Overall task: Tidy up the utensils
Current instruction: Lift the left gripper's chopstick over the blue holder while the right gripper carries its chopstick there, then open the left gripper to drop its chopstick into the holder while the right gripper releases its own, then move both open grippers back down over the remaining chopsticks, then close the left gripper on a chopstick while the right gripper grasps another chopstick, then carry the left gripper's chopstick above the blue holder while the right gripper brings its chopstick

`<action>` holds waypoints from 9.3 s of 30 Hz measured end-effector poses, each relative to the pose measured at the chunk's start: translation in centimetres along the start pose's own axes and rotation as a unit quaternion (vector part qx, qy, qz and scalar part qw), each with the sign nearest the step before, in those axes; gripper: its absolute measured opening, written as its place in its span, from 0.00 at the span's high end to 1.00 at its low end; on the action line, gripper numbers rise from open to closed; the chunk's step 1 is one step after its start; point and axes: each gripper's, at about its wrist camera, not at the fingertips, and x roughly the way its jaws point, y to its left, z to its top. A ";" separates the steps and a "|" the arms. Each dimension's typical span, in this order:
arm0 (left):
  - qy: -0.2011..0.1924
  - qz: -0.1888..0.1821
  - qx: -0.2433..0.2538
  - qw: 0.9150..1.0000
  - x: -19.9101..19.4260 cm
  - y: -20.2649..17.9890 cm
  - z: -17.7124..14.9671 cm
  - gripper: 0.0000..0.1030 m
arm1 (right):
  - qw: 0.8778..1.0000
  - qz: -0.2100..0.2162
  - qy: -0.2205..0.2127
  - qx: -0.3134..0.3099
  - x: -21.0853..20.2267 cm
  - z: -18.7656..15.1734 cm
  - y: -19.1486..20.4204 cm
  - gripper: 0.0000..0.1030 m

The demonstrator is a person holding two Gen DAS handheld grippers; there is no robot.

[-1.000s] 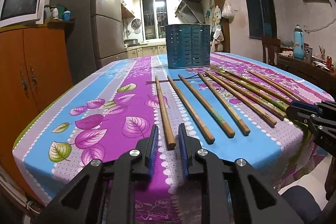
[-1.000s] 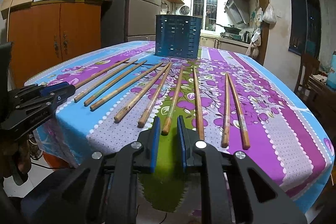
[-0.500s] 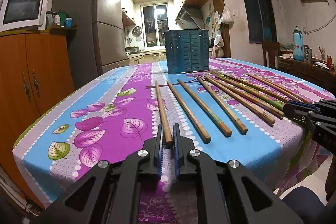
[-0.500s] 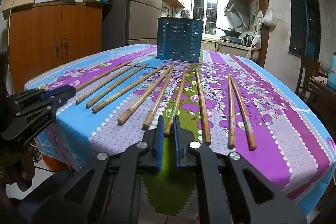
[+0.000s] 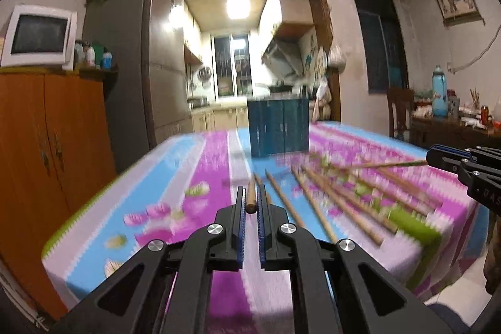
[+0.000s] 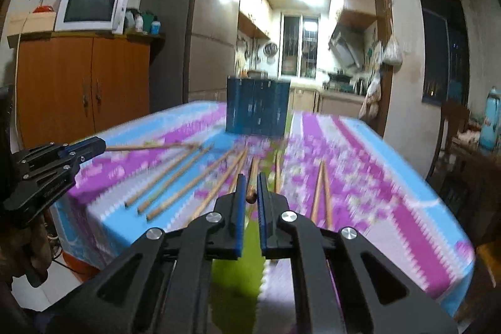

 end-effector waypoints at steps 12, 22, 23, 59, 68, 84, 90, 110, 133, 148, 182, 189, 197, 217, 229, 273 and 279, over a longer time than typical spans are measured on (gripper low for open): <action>-0.070 -0.006 0.013 0.997 0.3 0.4 8.0 0.92 | 0.998 0.033 -0.045 -0.028 0.6 9.3 -2.7 0.95; -0.034 -0.022 0.020 0.999 5.3 1.5 13.0 0.92 | 0.998 0.057 -0.006 -0.028 4.2 13.3 -4.2 0.95; -0.029 -0.025 0.018 0.999 5.8 1.8 13.3 0.92 | 0.998 0.060 0.000 -0.026 4.6 13.6 -4.2 0.95; 0.009 -0.066 -0.008 0.998 14.5 -0.6 28.2 0.92 | 0.997 0.060 -0.036 0.016 13.3 26.7 -7.8 0.95; 0.008 -0.056 -0.020 0.998 18.6 -0.2 32.9 0.92 | 0.998 0.058 -0.036 0.017 16.9 31.9 -8.4 0.95; 0.020 -0.046 -0.040 0.998 27.0 0.2 33.9 0.92 | 0.998 0.058 -0.010 0.036 24.9 31.9 -9.5 0.95; 0.040 -0.051 -0.037 0.997 29.6 -0.3 31.7 0.92 | 0.997 0.058 0.011 0.043 27.0 29.8 -10.0 0.95; 0.054 -0.036 -0.043 0.997 30.4 -0.1 29.8 0.71 | 0.996 0.061 0.026 0.054 27.0 28.5 -10.7 0.90; 0.110 -0.067 -0.022 0.991 3.4 1.8 2.5 0.39 | 0.984 0.111 0.080 0.111 2.8 1.8 -2.8 0.76; 0.141 -0.078 0.001 0.987 4.1 -0.8 -3.5 0.70 | 0.985 0.082 0.141 0.054 4.6 -5.2 2.1 0.84; 0.099 -0.051 -0.006 0.994 3.8 -3.0 -5.3 0.79 | 0.991 0.053 0.113 0.055 4.7 -5.6 2.9 0.88; 0.091 -0.045 -0.005 0.995 3.9 -3.1 -5.4 0.79 | 0.992 0.047 0.108 0.056 4.9 -5.6 3.2 0.88; 0.084 -0.039 0.000 0.996 3.8 -3.4 -5.5 0.90 | 0.992 0.047 0.100 0.060 4.7 -6.0 3.1 0.89; -0.007 -0.048 0.003 0.999 -0.1 -2.2 1.8 0.92 | 0.999 0.040 0.005 0.023 -0.2 1.2 0.8 0.95; -0.059 -0.065 0.025 0.996 1.0 -2.1 9.3 0.92 | 0.997 0.067 -0.028 0.004 0.9 9.0 -2.1 0.95; -0.054 -0.097 -0.008 0.994 11.7 0.4 28.1 0.92 | 0.996 0.092 0.005 0.005 9.6 26.8 -7.9 0.95; -0.075 -0.091 -0.006 0.993 13.2 -0.1 32.3 0.93 | 0.997 0.079 -0.006 0.004 11.7 31.0 -9.0 0.95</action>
